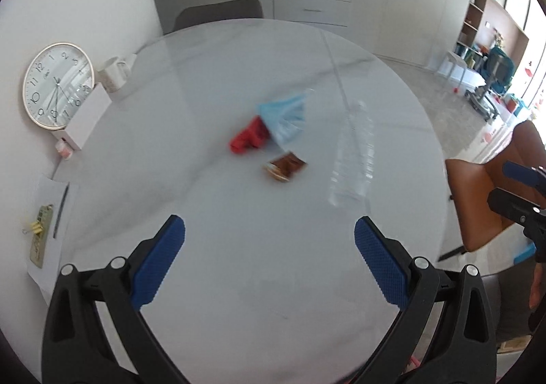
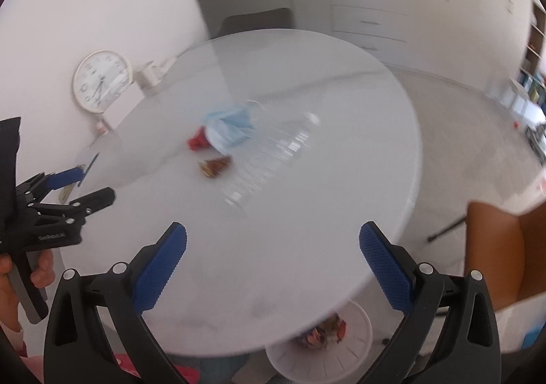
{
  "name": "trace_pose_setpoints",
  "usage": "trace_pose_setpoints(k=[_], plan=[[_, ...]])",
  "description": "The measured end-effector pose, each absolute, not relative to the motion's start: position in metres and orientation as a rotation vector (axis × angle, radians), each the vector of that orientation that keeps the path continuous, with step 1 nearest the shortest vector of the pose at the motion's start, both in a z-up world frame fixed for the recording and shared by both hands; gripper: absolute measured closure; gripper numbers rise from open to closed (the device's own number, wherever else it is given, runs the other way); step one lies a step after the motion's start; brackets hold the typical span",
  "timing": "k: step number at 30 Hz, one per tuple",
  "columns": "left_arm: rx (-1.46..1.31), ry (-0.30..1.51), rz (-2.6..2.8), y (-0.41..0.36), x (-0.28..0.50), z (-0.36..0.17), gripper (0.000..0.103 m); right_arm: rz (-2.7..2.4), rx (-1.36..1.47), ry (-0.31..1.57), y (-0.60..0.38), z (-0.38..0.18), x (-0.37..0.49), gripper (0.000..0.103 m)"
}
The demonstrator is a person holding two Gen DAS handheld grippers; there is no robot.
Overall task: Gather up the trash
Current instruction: 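Move both tools back over the table toward the red cloth and blue mask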
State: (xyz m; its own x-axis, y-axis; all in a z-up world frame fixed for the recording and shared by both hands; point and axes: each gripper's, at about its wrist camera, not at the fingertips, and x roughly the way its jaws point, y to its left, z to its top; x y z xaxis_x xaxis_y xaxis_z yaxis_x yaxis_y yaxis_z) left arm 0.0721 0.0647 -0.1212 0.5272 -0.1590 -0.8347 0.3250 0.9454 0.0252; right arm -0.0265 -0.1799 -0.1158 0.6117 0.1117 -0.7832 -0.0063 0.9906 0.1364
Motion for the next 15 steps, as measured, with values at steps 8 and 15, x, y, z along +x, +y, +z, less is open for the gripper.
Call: trace_pose_setpoints(k=[8,15], plan=[[0.169,1.002,-0.272,0.112,0.112,-0.137,0.008,0.15,0.04,0.932,-0.115,-0.126,0.052,0.002],[0.166,1.023,-0.307,0.13,0.147,-0.156,0.008,0.229,-0.075,0.953,-0.08,-0.141,0.109,0.002]])
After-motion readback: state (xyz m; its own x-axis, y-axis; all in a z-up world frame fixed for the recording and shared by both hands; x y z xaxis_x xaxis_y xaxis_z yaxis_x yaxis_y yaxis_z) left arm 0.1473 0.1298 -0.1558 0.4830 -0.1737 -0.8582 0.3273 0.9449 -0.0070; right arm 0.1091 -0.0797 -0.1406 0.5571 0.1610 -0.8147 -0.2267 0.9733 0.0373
